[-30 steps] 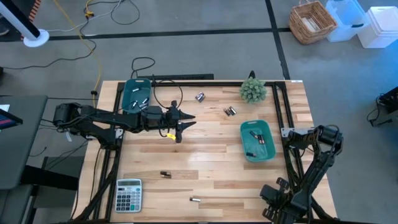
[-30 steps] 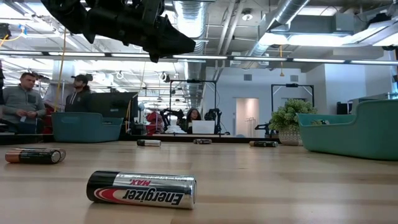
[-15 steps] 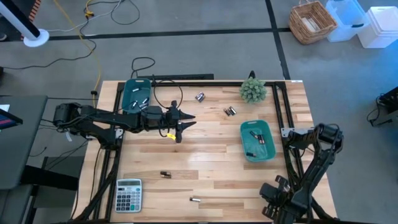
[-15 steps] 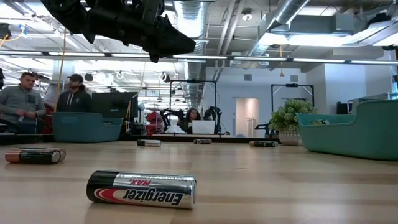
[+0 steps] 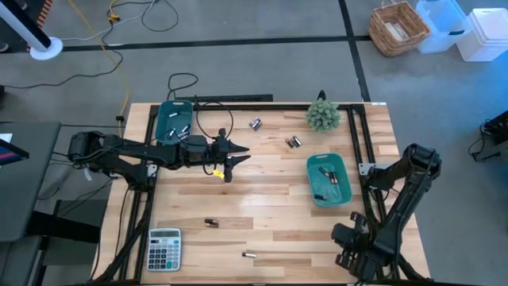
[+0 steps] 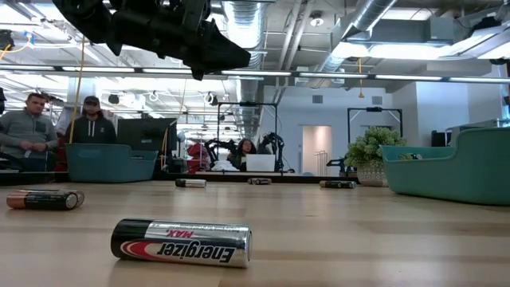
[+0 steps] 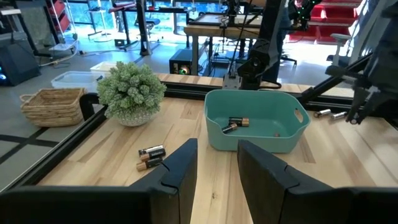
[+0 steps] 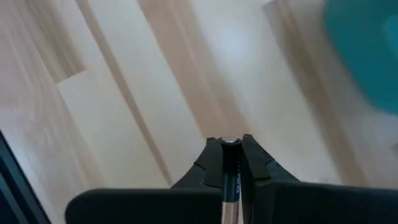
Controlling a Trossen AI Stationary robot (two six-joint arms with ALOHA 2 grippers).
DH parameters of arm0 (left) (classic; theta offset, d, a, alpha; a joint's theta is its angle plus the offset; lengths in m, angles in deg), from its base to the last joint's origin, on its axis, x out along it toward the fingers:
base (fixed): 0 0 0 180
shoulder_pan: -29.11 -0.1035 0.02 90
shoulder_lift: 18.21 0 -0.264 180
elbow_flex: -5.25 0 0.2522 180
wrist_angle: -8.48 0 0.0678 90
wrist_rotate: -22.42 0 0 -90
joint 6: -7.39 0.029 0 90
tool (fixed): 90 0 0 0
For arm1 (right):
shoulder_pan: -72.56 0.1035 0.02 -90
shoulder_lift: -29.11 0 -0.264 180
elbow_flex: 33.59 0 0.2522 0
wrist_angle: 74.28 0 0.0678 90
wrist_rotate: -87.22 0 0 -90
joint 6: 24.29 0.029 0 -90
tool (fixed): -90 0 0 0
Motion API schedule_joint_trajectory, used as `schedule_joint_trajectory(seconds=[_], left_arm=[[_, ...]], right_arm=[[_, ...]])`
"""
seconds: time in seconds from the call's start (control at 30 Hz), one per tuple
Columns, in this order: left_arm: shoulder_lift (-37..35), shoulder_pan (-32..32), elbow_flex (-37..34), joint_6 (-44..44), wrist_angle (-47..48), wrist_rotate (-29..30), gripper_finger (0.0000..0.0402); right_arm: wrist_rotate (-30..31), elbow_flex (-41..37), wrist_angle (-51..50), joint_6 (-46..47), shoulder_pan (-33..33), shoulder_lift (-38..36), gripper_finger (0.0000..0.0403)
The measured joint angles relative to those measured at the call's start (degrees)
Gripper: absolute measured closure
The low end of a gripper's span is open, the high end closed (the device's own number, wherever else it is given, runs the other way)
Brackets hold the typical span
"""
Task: Sort batteries
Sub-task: Put the brown-block battery into the green bin
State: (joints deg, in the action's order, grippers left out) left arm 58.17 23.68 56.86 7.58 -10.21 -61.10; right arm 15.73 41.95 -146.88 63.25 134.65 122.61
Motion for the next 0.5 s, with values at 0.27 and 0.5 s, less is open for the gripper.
schedule_joint_trajectory(seconds=[0.27, 0.5], left_arm=[[0.00, 0.00, 0.00, -0.02, -0.01, 0.00, 0.0294], [0.00, 0.00, 0.00, -0.02, -0.02, 0.00, 0.0294]], right_arm=[[5.02, 0.04, -3.25, -9.39, -5.30, -6.61, 0.0386], [7.37, 0.07, -7.56, -20.18, -12.15, -12.96, 0.0386]])
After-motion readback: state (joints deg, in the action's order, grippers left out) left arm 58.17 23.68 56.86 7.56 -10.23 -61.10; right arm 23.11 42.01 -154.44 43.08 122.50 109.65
